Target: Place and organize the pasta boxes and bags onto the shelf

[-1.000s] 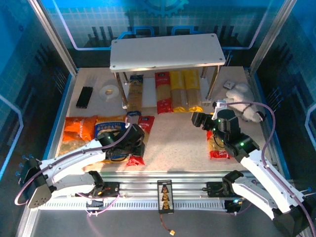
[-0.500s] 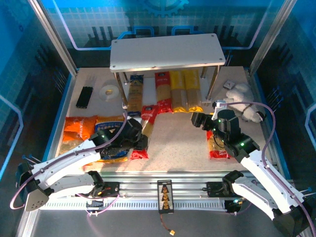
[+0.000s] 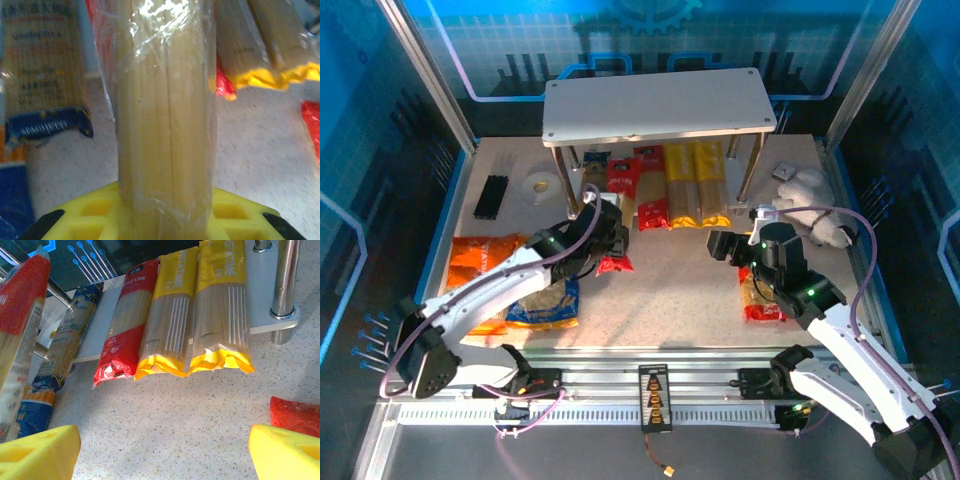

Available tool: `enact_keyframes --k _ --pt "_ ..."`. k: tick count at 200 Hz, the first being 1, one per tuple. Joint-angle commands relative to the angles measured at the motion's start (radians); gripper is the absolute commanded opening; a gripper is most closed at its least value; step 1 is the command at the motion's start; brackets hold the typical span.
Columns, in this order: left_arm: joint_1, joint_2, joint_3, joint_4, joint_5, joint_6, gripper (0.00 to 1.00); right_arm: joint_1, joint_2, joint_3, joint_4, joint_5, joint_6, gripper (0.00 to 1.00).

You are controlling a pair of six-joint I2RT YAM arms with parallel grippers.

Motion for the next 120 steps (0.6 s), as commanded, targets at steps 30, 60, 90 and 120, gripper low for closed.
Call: enact_keyframes --k 30,60,90,120 --pt "0.136 0.150 0.153 0.204 0.021 0.047 0.00 -0.015 -0.009 0.011 -0.023 -0.003 -0.011 0.88" --pt "0.165 0.269 0.244 0.206 0.073 0.069 0.00 -0.014 0.003 0.014 -0.014 -0.006 -0.010 0.88" --pt "0.173 0.379 0.339 0.183 0.076 0.084 0.00 -0.015 0.018 0.017 -0.009 -0.008 -0.011 0.88" --pt "0.192 0.471 0.398 0.153 0.063 0.076 0.00 -0.015 0.022 0.011 -0.012 -0.005 -0.015 0.88"
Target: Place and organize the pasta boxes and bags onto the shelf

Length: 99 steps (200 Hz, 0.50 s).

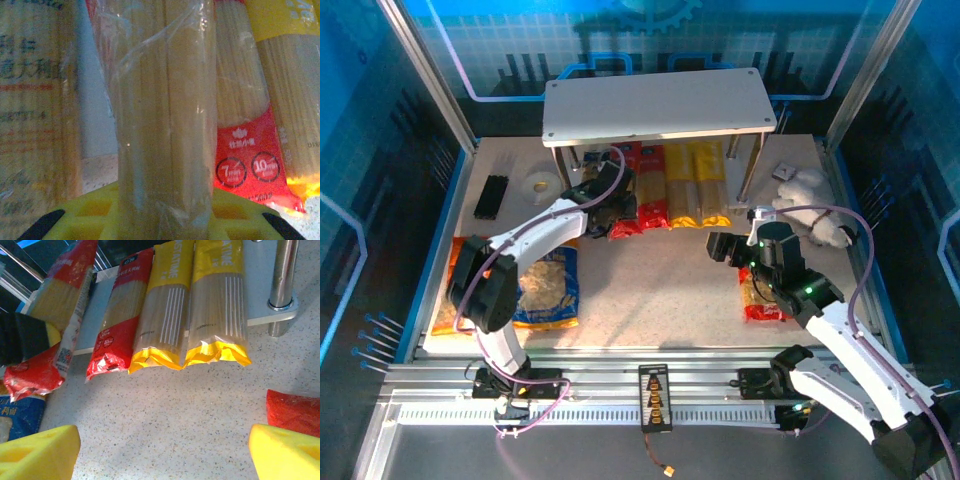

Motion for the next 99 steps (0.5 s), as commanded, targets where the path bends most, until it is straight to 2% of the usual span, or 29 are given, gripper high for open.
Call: enact_keyframes --k 1,55,99 --pt "0.023 0.028 0.092 0.091 -0.024 0.018 0.00 -0.015 0.000 0.012 0.001 -0.005 -0.012 0.88" --pt "0.026 0.060 0.101 0.101 -0.083 -0.011 0.00 -0.015 0.011 0.006 -0.002 0.002 -0.018 0.91" --pt "0.050 0.126 0.136 0.085 -0.047 -0.008 0.00 -0.021 0.007 0.007 -0.007 0.006 -0.021 0.91"
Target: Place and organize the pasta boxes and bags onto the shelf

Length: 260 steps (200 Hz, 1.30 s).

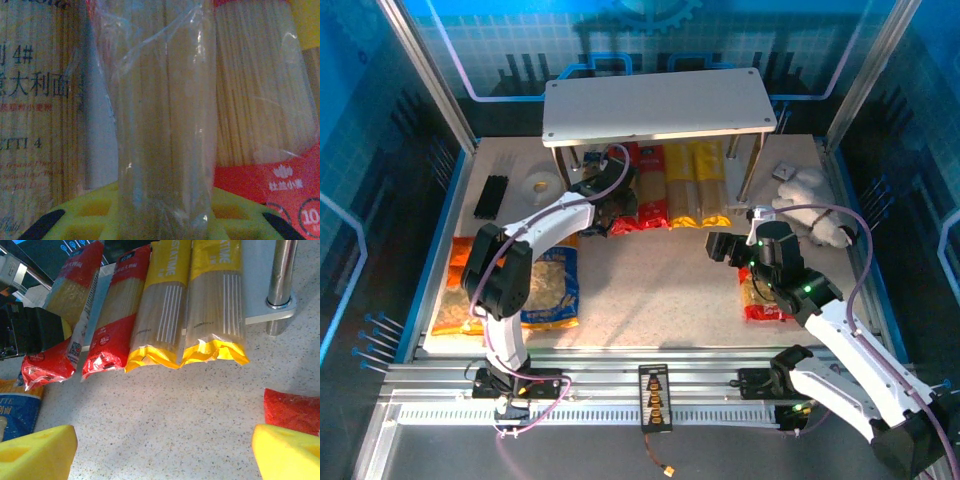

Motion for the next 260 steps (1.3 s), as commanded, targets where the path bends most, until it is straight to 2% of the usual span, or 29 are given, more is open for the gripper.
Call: enact_keyframes --k 1,65,79,87,105,108,111,133,137,163,232,260 --pt "0.022 0.025 0.078 0.086 -0.022 -0.006 0.00 -0.016 -0.005 0.007 -0.005 0.005 -0.013 0.91" --pt "0.039 0.091 0.095 0.077 -0.007 -0.025 0.00 -0.020 -0.010 0.010 -0.028 0.009 -0.024 0.91" --pt "0.039 0.090 0.092 0.079 0.002 -0.026 0.30 -0.022 -0.012 0.009 -0.035 0.009 -0.025 0.91" --pt "0.039 0.087 0.087 0.080 0.005 -0.027 0.41 -0.024 -0.015 0.009 -0.038 0.010 -0.025 0.91" --pt "0.039 0.073 0.067 0.098 0.020 -0.023 0.50 -0.025 -0.021 0.010 -0.049 0.012 -0.025 0.92" --pt "0.039 0.070 0.063 0.101 0.021 -0.022 0.59 -0.026 -0.023 0.008 -0.050 0.013 -0.025 0.92" --pt "0.039 0.068 0.060 0.104 0.023 -0.021 0.63 -0.026 -0.024 0.009 -0.051 0.014 -0.025 0.92" --pt "0.044 0.061 0.055 0.110 0.056 -0.008 0.67 -0.026 -0.033 0.010 -0.062 0.017 -0.028 0.92" --pt "0.045 0.060 0.055 0.112 0.063 -0.006 0.71 -0.026 -0.034 0.010 -0.065 0.018 -0.029 0.92" --pt "0.046 0.031 0.033 0.125 0.071 0.009 0.70 -0.029 -0.043 0.013 -0.086 0.026 -0.036 0.92" --pt "0.026 -0.184 -0.090 0.165 0.061 0.061 0.62 -0.036 -0.061 0.028 -0.129 0.049 -0.055 0.93" --pt "0.007 -0.272 -0.171 0.194 0.077 0.087 0.57 -0.041 -0.041 0.071 -0.222 0.137 -0.093 0.93"
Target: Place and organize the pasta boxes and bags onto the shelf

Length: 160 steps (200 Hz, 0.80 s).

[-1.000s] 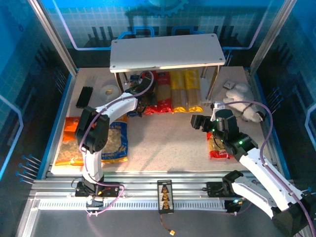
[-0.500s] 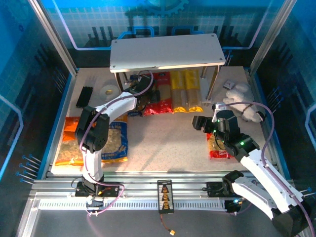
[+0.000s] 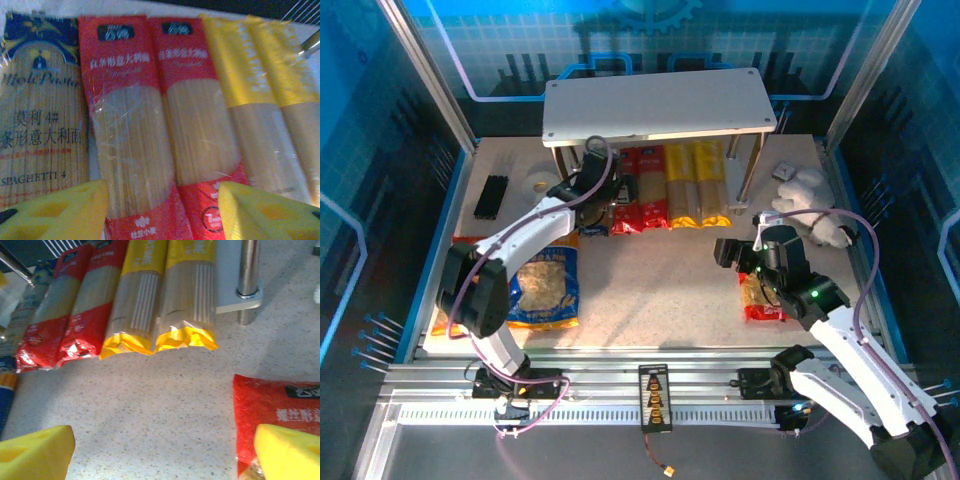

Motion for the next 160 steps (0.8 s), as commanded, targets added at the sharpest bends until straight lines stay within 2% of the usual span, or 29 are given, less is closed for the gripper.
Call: enact_keyframes --k 1,35,61,76,113,142,160 --pt "-0.018 -0.080 -0.067 0.039 0.021 0.049 0.57 -0.018 0.009 0.063 -0.097 0.091 -0.046 0.93" --pt "-0.136 -0.218 -0.220 0.045 0.036 0.065 0.58 -0.050 0.039 0.101 -0.235 0.168 -0.069 0.96" --pt "-0.272 -0.333 -0.351 0.066 0.024 0.027 0.59 -0.122 0.025 0.042 -0.255 0.122 -0.052 0.98" --pt "-0.311 -0.397 -0.418 0.073 0.029 -0.008 0.59 -0.191 0.027 0.020 -0.264 0.081 -0.058 0.99" --pt "-0.329 -0.538 -0.526 0.011 0.022 -0.063 0.60 -0.359 0.080 -0.014 -0.241 -0.009 -0.058 1.00" --pt "-0.329 -0.653 -0.569 -0.062 -0.014 -0.082 0.62 -0.410 0.124 -0.111 -0.152 -0.012 -0.008 1.00" --pt "-0.330 -0.710 -0.572 -0.123 -0.035 -0.096 0.63 -0.444 0.155 -0.105 -0.155 -0.026 0.000 1.00"
